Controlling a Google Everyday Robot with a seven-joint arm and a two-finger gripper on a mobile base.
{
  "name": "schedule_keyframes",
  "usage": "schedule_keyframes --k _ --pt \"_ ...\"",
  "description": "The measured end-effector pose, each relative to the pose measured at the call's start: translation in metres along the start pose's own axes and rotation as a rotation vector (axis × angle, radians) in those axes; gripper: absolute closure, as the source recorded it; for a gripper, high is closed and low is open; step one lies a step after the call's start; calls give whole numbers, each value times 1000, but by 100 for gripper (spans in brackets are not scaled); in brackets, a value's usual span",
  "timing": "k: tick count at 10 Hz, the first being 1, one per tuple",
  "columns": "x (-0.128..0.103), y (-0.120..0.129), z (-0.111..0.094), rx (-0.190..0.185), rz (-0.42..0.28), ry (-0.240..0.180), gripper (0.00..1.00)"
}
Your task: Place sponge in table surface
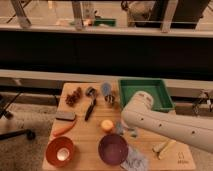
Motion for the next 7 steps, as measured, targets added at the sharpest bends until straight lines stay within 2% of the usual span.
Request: schedule_keyframes --k 7 --pt "50 -10 33 -54 138 44 80"
